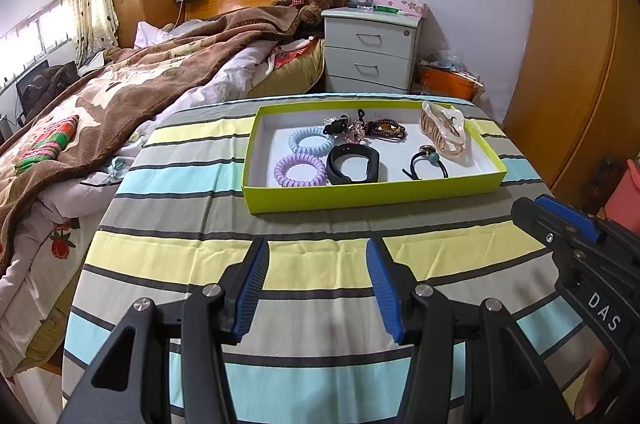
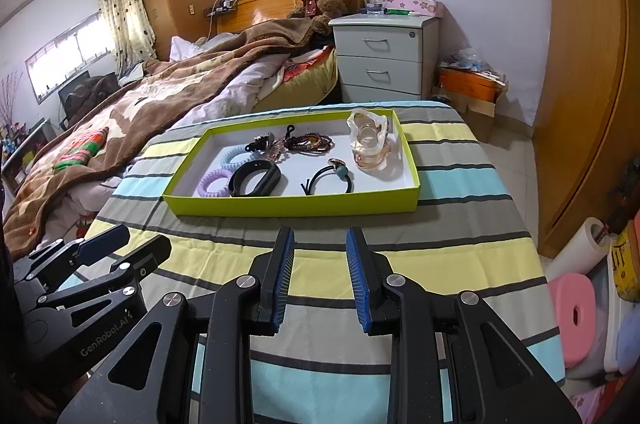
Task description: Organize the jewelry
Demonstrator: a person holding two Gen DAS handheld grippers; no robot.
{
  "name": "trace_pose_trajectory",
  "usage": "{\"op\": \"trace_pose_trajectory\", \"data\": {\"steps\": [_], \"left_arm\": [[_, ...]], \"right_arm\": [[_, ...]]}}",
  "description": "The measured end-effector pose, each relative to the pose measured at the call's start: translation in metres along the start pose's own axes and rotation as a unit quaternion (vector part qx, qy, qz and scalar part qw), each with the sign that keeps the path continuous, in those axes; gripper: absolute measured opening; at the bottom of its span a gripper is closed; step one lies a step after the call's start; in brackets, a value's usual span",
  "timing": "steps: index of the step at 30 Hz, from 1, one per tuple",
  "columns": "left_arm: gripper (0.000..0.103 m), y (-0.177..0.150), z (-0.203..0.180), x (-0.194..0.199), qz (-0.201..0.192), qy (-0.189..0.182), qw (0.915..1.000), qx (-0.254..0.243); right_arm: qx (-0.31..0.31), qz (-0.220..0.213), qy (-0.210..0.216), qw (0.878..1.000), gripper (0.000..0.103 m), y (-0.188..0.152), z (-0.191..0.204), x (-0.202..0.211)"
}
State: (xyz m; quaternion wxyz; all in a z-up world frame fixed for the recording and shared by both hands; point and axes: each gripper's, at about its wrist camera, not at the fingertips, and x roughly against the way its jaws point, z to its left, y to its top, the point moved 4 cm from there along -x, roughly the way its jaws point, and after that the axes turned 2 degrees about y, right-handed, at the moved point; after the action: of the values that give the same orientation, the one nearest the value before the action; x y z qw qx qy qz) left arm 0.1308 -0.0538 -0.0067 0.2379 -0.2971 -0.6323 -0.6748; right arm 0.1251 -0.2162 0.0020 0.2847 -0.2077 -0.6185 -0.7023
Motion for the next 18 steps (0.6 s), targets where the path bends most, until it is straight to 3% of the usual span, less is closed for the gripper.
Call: {"op": "trace_pose_trajectory", "data": {"steps": [18], "left_arm": [[0.053, -0.0028, 0.0011, -0.0017, 0.01, 0.0, 0.9999, 0.004]], "right_arm": [[0.001, 0.001, 0.0, 1.0, 0.028, -0.001, 0.003, -0.0003]]}}
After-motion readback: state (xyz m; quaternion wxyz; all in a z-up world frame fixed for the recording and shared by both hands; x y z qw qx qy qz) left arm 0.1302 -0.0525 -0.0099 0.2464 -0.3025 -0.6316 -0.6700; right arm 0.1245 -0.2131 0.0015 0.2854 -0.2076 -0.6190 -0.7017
